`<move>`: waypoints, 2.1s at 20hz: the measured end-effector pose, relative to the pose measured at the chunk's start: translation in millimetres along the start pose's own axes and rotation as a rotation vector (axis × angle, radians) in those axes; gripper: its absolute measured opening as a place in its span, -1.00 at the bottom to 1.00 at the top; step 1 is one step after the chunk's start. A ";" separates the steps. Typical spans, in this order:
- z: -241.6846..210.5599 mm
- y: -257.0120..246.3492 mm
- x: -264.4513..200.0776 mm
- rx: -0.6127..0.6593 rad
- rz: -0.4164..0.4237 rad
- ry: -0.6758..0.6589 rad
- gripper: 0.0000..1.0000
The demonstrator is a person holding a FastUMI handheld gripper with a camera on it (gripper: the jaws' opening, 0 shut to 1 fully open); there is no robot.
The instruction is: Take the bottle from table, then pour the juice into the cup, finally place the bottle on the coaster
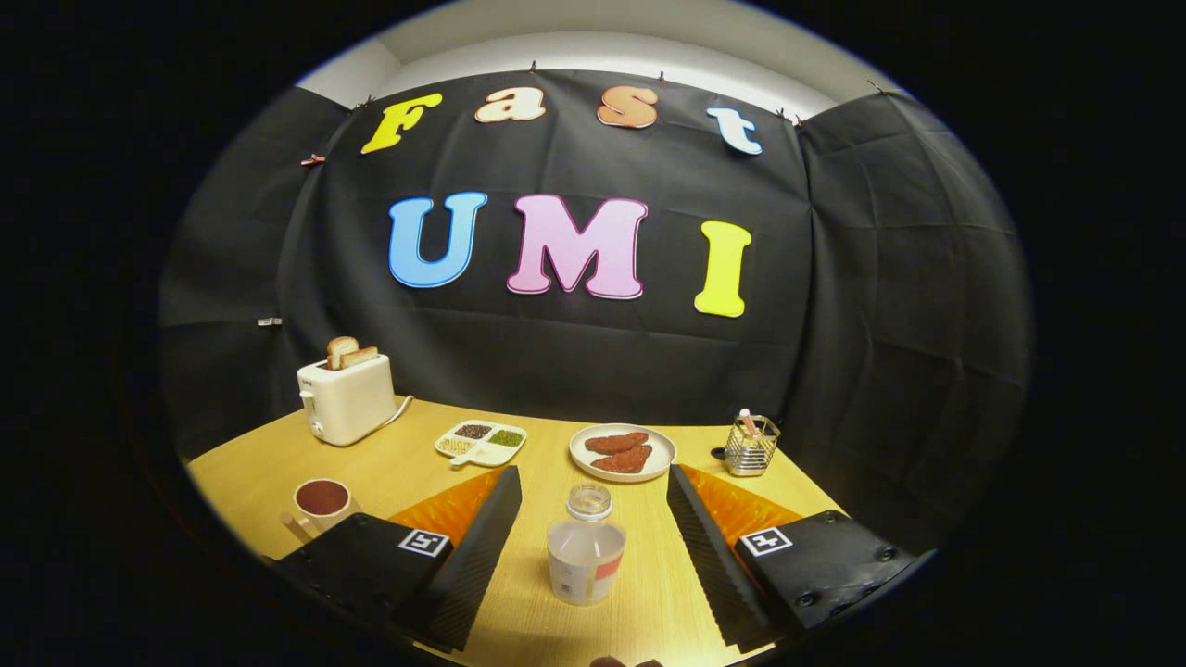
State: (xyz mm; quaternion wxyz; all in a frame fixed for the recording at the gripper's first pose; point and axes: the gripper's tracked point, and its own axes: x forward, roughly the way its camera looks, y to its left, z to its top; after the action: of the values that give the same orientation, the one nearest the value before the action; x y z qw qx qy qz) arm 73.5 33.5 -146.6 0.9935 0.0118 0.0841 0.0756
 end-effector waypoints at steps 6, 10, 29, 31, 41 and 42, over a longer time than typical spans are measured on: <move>-44.9 1.0 19.8 0.030 0.033 0.064 0.95; -73.2 3.3 32.0 0.034 0.050 0.090 0.95; -119.0 15.0 54.7 0.051 0.075 0.201 0.53; -119.5 16.5 52.3 0.007 0.095 0.220 0.47; -63.8 30.4 43.1 -0.277 0.122 0.198 0.37; -56.1 34.7 43.0 -0.304 0.122 0.192 0.37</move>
State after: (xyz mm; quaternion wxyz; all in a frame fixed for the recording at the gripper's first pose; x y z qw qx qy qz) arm 100.8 75.0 -207.8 0.9648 -0.1405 0.1655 0.1481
